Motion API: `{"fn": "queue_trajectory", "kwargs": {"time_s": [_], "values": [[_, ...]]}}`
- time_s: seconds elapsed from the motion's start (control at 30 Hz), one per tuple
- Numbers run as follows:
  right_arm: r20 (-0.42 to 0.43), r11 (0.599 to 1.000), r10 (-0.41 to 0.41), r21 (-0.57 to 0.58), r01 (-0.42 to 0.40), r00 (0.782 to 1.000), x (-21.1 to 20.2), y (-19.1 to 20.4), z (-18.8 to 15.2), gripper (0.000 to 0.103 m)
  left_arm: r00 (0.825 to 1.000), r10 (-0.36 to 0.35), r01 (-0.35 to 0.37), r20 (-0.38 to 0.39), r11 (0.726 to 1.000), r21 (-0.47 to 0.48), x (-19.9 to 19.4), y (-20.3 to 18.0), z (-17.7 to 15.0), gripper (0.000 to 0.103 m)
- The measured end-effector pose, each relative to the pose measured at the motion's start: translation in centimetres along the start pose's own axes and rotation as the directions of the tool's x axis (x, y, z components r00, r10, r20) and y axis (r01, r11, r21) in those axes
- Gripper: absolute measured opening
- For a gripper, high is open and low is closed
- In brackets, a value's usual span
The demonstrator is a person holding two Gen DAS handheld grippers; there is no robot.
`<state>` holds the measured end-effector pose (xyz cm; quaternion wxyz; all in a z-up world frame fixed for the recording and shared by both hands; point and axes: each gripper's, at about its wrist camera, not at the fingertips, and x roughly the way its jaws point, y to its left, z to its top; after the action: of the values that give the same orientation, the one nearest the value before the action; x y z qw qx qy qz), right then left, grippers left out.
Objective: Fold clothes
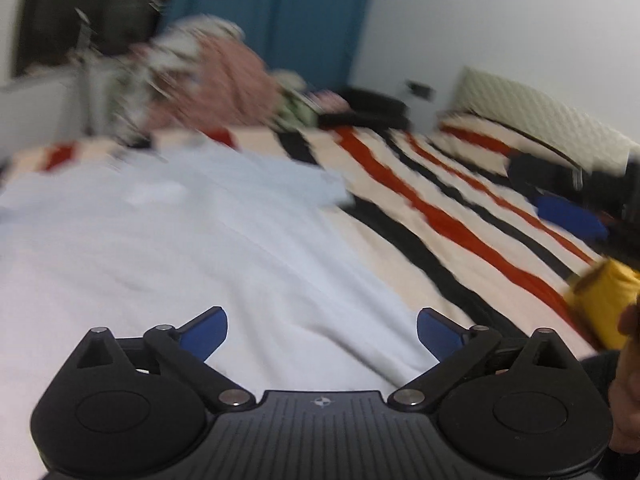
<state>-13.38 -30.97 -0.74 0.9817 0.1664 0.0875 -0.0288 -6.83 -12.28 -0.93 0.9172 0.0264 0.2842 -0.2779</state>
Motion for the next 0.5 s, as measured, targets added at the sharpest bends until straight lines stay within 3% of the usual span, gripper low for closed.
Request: {"fn": "queue_trajectory", "kwargs": {"time_s": [0.07, 0.2, 0.33, 0.5], "values": [[-0.007, 1.0, -0.001, -0.01, 0.001, 1.0, 0.5, 0.3, -0.3, 0.086, 0.995, 0.082, -0.083, 0.057, 0.996, 0.019, -1.6, 0.9, 0.4, 0.102], [-0.037, 0.998, -0.019, -0.068, 0.016, 0.999, 1.5, 1.1, -1.0, 0.086, 0.969, 0.193, -0.194, 0.153, 0.981, -0.004, -4.7, 2.4, 0.4, 0.102], [-0.049, 0.994, -0.015, -0.113, 0.009, 0.999, 1.9, 2.0, -1.4, 0.086, 0.957, 0.229, -0.221, 0.179, 0.973, -0.063, -7.0, 3.8, 0.4, 0.103], [-0.076, 0.99, -0.009, -0.143, -0.002, 0.997, 2.8, 2.9, -1.8, 0.085, 0.964, 0.202, -0.193, 0.174, 0.979, -0.068, -7.9, 4.5, -0.3, 0.103]]}}
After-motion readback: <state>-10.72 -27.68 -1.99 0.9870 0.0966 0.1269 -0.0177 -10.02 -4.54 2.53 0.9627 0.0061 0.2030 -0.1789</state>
